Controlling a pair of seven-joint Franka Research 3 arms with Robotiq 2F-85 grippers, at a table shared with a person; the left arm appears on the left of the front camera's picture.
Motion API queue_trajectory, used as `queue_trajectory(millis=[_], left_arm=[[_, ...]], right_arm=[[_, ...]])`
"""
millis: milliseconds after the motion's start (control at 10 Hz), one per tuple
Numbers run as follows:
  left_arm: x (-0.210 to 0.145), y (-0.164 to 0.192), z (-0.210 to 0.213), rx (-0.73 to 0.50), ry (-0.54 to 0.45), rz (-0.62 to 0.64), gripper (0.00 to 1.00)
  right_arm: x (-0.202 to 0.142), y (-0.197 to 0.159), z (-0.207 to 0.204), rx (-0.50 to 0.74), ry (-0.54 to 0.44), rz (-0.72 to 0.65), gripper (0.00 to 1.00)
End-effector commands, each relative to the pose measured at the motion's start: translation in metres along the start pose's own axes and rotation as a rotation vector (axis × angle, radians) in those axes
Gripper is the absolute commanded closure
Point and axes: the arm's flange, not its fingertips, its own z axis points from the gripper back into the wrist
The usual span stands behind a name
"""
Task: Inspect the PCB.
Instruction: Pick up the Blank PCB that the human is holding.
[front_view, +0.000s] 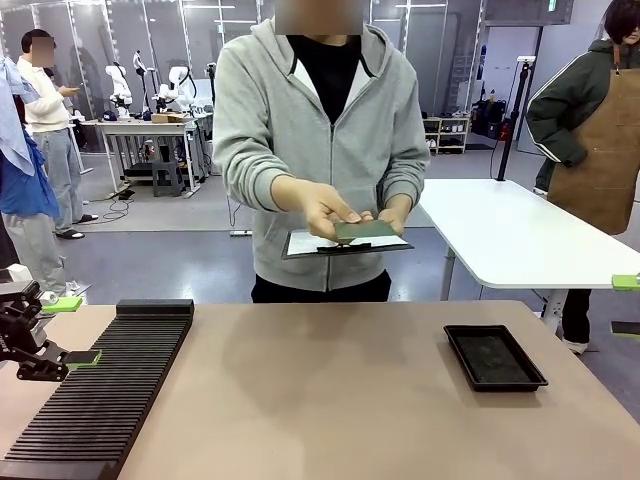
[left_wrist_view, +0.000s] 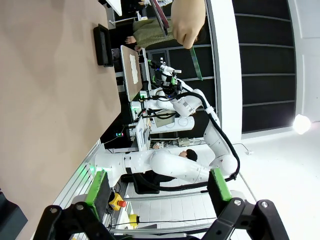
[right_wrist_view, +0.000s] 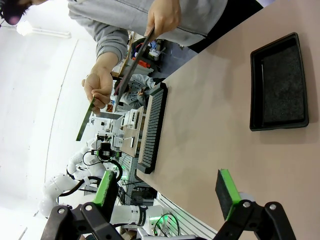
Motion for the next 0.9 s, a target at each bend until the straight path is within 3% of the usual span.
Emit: queue_trajectory(millis=[0, 400, 800], left_arm=[[-0.002, 0.001, -0.001, -0.001, 0.001, -0.012, 0.0], [-0.002, 0.001, -0.001, -0.001, 0.001, -0.012, 0.0], [-0.002, 0.001, -0.001, -0.001, 0.001, -0.012, 0.0]], right_arm=[[-0.004, 0.03, -0.005, 0.005, 0.012, -0.033, 0.0], [0.001, 0.112, -0.038, 0.08, 0.203, -0.201, 0.0], [0.006, 0.158, -0.105, 0.059, 0.259, -0.321, 0.0]])
